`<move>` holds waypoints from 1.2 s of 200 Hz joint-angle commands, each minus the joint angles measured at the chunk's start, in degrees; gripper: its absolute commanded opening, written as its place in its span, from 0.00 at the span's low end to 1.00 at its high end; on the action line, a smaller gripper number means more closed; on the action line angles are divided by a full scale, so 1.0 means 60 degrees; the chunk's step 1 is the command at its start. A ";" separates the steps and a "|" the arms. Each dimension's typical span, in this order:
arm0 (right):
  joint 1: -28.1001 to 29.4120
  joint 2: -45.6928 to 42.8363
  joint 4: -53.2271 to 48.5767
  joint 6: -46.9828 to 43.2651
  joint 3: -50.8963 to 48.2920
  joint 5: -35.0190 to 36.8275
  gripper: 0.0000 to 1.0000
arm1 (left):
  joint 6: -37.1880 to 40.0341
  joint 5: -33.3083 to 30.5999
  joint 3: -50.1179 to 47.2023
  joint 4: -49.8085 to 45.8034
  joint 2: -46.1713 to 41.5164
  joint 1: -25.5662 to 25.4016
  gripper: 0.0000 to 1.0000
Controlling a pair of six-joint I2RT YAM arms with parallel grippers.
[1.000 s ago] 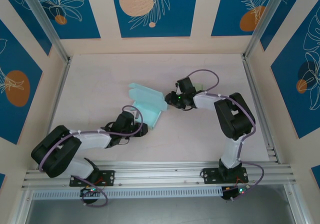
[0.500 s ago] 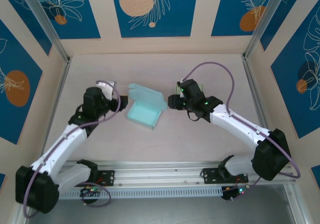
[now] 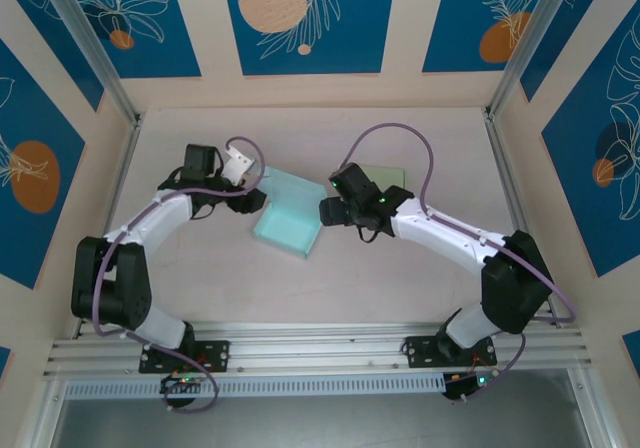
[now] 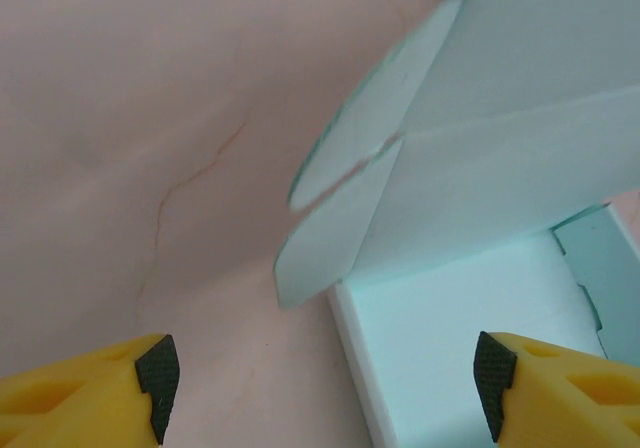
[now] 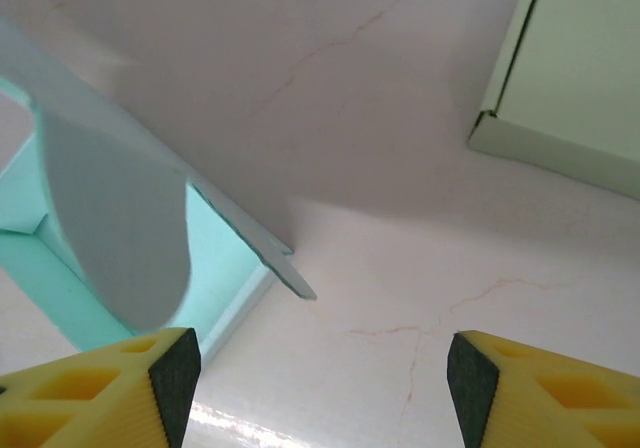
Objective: Fold the paper box
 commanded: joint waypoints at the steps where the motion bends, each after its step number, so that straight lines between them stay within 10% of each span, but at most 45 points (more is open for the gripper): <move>1: 0.0078 0.0408 -0.0125 -0.0110 0.0614 0.0191 0.68 | 0.0804 0.0743 0.0508 -0.0204 0.0426 0.0102 0.75; 107: 0.0108 0.1849 -0.0300 -0.0075 0.1819 -0.0093 0.40 | 0.0855 0.0922 0.1372 -0.0906 0.0980 0.0033 0.43; 240: 0.0153 0.1997 -0.0273 -0.0232 0.1911 -0.0048 0.32 | 0.1088 0.1314 0.1990 -0.0727 0.1674 -0.0118 0.54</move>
